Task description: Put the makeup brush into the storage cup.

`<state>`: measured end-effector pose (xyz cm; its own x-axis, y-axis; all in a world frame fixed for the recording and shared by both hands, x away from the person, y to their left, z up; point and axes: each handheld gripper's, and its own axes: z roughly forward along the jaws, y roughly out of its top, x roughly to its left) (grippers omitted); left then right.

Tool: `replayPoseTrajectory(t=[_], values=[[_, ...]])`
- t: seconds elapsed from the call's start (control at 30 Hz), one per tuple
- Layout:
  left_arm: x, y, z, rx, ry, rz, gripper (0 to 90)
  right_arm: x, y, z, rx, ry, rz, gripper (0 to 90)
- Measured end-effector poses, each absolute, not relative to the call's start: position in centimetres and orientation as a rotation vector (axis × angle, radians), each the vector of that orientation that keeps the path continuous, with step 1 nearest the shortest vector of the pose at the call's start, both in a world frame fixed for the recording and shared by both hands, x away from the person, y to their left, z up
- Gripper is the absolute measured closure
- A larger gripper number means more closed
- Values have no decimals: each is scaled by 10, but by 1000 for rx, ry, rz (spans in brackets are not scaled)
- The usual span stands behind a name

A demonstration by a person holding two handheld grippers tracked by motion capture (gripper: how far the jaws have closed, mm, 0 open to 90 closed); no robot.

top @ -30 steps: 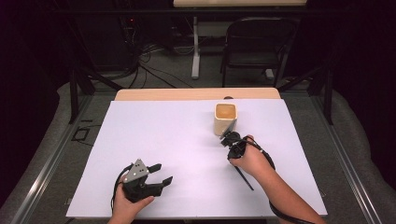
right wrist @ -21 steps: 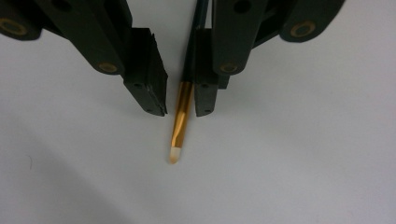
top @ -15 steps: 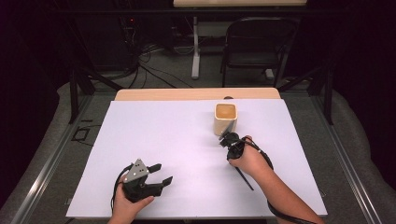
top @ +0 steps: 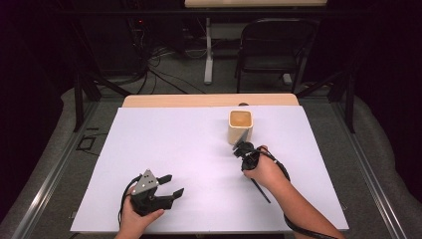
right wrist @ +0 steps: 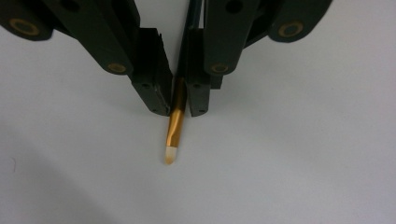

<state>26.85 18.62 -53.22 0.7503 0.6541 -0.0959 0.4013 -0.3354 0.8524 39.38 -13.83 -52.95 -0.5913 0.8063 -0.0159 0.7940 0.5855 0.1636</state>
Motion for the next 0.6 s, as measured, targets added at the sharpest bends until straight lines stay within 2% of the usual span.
replayPoseTrajectory(t=[0.03,0.6], values=[[269,186,-532,1972,800,326,341,395,-138,-525,1384,2748,124,799],[269,187,-532,1977,795,332,341,396,-137,-526,1415,2742,134,834]])
